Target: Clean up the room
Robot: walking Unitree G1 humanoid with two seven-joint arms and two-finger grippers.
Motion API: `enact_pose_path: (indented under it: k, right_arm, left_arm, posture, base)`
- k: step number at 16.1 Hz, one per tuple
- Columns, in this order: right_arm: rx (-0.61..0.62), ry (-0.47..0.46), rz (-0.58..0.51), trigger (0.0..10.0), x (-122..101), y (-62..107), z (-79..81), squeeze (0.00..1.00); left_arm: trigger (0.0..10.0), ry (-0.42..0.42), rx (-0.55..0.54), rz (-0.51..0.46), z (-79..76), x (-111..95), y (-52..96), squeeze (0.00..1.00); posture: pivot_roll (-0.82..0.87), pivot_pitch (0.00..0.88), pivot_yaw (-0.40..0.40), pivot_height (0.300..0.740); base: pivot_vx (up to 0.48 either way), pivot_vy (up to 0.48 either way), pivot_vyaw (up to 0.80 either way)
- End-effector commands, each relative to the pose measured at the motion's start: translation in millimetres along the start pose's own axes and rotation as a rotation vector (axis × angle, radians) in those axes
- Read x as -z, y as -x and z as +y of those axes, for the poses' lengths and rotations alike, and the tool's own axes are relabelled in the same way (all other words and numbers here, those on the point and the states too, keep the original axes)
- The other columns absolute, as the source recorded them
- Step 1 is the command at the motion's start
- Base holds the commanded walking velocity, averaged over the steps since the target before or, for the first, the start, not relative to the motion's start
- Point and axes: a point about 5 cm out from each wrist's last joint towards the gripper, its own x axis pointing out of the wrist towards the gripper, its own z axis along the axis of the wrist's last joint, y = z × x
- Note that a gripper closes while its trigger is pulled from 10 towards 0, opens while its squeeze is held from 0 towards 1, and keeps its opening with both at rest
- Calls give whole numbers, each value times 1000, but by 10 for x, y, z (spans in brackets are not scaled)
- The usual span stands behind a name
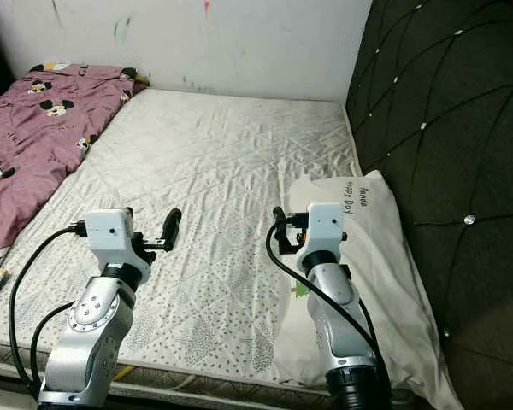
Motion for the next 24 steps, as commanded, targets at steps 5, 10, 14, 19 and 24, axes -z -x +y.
enact_pose_path:
  k: [5,10,14,19,24]
  right_arm:
    - [9,-1,-12,10000,-34,-33,-21,0]
    - [10,0,-13,10000,-35,-47,-21,0]
    - [12,-1,-14,10000,-39,-57,-23,0]
    - [10,3,-10,10000,-22,-55,-24,0]
    - [9,1,-12,10000,-14,-55,-25,0]
  left_arm:
    - [10000,-7,5,1,-16,-18,-36,0]
    - [10000,-5,7,-2,-18,-23,-49,0]
    - [10000,-8,2,-10,-8,-31,-52,0]
    - [10000,-6,5,-8,5,-16,-45,0]
    - [10000,9,43,-14,-12,-25,-31,0]
  posture:
    - [-18,0,-7,740]
    - [-18,0,-6,740]
    - [-17,0,-6,740]
    - [-16,0,-7,740]
    - [-14,0,-8,740]
  base:
    - [-269,0,0]
    - [-325,0,0]
    - [-80,0,0]
    - [0,0,0]
    - [0,0,0]
